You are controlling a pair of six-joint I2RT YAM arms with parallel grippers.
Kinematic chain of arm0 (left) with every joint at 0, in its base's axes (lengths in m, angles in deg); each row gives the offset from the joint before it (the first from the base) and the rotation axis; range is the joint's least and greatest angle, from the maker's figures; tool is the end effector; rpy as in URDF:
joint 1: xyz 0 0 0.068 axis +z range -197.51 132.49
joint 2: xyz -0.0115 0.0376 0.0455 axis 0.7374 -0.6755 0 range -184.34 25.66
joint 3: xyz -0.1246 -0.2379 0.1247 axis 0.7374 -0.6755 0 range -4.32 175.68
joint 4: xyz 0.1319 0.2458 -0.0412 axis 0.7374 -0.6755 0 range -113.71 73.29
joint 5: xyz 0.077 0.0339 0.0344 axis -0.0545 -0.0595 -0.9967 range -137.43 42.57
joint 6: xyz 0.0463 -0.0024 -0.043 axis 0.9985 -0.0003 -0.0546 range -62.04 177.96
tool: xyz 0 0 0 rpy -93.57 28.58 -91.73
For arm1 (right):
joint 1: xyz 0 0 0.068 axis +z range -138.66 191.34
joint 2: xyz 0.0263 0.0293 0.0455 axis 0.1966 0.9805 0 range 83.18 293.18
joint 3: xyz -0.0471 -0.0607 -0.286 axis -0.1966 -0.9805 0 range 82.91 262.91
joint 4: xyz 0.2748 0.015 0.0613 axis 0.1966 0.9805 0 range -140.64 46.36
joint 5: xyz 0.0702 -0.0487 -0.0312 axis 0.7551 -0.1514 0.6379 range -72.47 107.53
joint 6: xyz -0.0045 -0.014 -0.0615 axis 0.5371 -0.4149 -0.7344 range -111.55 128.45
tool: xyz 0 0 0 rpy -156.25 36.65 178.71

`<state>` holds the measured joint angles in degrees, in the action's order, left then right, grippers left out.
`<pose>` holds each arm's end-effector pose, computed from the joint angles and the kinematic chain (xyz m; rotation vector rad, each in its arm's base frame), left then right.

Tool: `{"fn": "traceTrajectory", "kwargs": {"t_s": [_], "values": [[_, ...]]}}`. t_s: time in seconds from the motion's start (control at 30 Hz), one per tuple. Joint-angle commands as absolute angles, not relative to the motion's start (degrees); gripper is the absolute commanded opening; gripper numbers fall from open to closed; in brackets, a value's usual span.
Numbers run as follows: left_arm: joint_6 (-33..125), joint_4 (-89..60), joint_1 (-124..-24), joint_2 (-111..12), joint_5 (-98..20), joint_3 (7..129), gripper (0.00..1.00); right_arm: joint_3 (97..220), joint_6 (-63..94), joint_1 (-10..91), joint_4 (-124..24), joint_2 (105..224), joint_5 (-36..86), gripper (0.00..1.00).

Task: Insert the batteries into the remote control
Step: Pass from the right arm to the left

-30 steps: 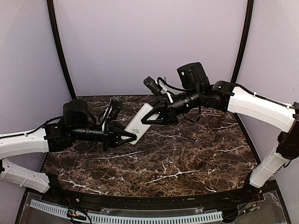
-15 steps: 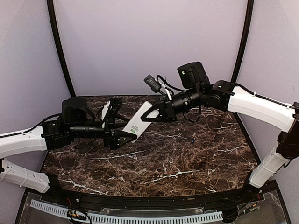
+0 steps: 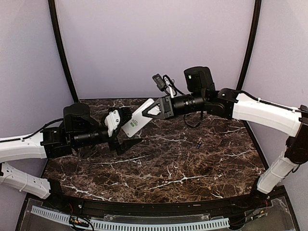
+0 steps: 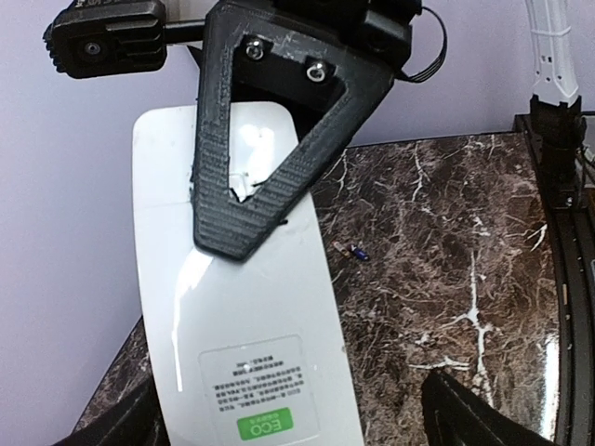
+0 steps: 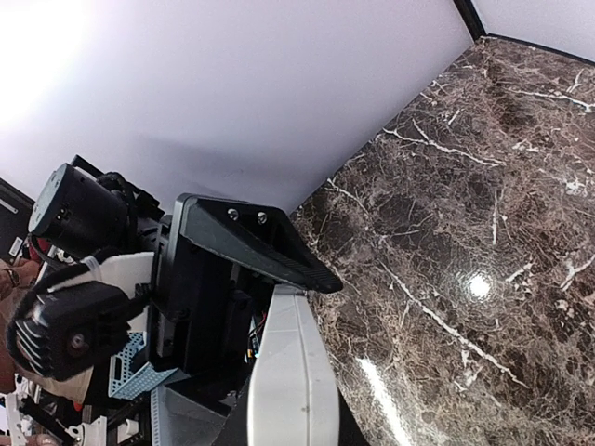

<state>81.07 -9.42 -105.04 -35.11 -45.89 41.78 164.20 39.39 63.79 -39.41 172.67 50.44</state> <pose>0.1461 -0.2320 0.3396 1.1296 1.2996 -0.4698 0.2219 0.3319 0.3847 -0.8311 2.0008 1.4659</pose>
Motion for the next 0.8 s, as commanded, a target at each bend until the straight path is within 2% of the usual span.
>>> {"fn": "traceTrajectory", "kwargs": {"t_s": [0.0, 0.1, 0.3, 0.37, 0.4, 0.43, 0.47, 0.5, 0.53, 0.6, 0.77], "values": [[86.6, -6.3, -105.9, -36.7, -54.9, 43.9, 0.88, 164.2, 43.0, 63.7, -45.0, 173.5, 50.6, 0.0], [87.1, -4.5, -106.0, -37.7, -56.6, 44.2, 0.69, 164.1, 43.0, 63.8, -45.2, 173.6, 50.6, 0.0], [86.5, -2.8, -106.1, -39.0, -56.2, 44.8, 0.63, 163.6, 43.0, 63.8, -45.0, 173.6, 50.3, 0.0], [86.3, -2.2, -106.1, -39.1, -56.0, 44.9, 0.55, 163.4, 42.8, 63.8, -44.8, 173.6, 50.1, 0.0], [86.2, -2.1, -106.1, -39.1, -55.9, 44.9, 0.45, 163.4, 42.8, 63.8, -44.8, 173.6, 50.1, 0.0], [85.9, -2.0, -106.2, -39.0, -55.8, 44.9, 0.4, 163.3, 42.6, 63.7, -44.7, 173.6, 50.1, 0.0], [85.8, -2.3, -106.1, -38.9, -55.5, 44.9, 0.28, 163.4, 42.4, 63.8, -44.5, 173.6, 50.0, 0.0], [85.6, -2.5, -106.1, -38.6, -55.1, 44.9, 0.22, 163.3, 42.0, 63.8, -44.2, 173.5, 49.7, 0.0], [85.5, -3.1, -106.1, -38.4, -54.5, 44.8, 0.12, 163.4, 41.4, 63.8, -43.5, 173.3, 49.0, 0.01], [84.8, -4.4, -106.2, -37.9, -53.7, 44.8, 0.01, 163.7, 39.8, 63.8, -42.1, 172.8, 47.1, 0.25], [82.5, -9.3, -106.2, -37.2, -52.5, 45.4, 0.0, 163.5, 35.4, 64.0, -40.0, 171.4, 39.2, 0.72]]}}
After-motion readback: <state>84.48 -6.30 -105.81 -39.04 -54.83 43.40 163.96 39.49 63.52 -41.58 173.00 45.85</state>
